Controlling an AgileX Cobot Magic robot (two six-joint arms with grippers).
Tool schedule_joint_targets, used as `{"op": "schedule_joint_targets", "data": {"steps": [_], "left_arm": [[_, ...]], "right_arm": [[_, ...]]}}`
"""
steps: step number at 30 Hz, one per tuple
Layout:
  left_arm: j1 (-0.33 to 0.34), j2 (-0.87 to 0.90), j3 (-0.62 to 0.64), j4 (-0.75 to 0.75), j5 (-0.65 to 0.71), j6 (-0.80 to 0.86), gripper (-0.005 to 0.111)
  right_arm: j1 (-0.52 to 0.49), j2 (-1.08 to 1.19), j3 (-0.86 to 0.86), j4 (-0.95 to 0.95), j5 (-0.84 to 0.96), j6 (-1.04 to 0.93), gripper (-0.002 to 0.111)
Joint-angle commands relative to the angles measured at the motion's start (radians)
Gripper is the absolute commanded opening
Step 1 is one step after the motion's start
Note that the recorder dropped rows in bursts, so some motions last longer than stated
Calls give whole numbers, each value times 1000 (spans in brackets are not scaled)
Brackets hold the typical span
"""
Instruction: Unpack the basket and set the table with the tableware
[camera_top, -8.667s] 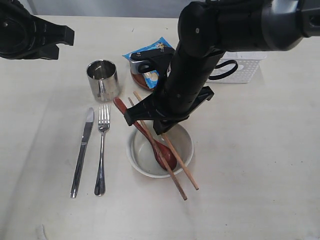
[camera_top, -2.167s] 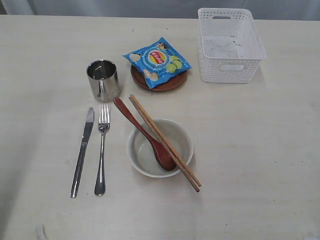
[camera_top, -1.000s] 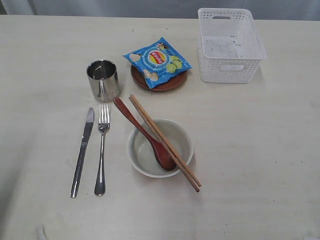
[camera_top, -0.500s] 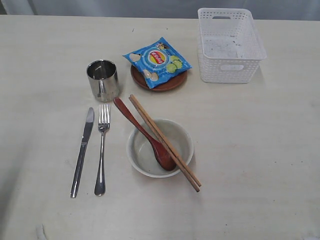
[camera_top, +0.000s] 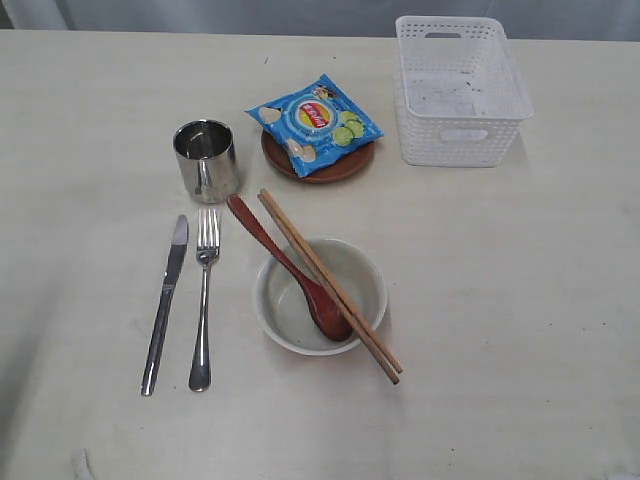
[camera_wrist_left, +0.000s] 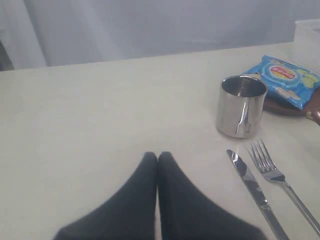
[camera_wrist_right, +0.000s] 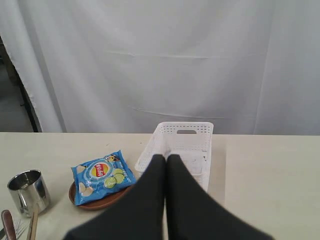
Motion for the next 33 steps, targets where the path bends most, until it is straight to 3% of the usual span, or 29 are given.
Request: {"op": "schedule_joint_targets", "data": {"steps": [1, 2, 4, 5, 7, 9, 14, 19, 33], "left_arm": [[-2, -4, 3, 4, -12, 2, 0], [-2, -4, 3, 4, -12, 2, 0], [-2, -4, 3, 4, -12, 2, 0], [-2, -4, 3, 4, -12, 2, 0], [-2, -4, 3, 4, -12, 2, 0], [-2, -4, 3, 4, -12, 2, 0], [-2, -4, 3, 4, -12, 2, 0], [-2, -4, 3, 4, -12, 2, 0], [-2, -4, 3, 4, -8, 2, 0]], "right_arm": [[-11, -5, -1, -20, 12, -13, 0], [-31, -5, -1, -25, 13, -13, 0], [-228, -5, -1, -15, 13, -11, 0], [-415, -5, -1, -5, 11, -8, 0], [-628, -5, -1, 3, -21, 20, 0], [-701, -5, 9, 74, -134, 37, 0], [-584, -5, 219, 222, -552, 36, 0], [-584, -5, 308, 263, -568, 43, 0], [-584, -5, 309, 349, -604, -6, 0]]}}
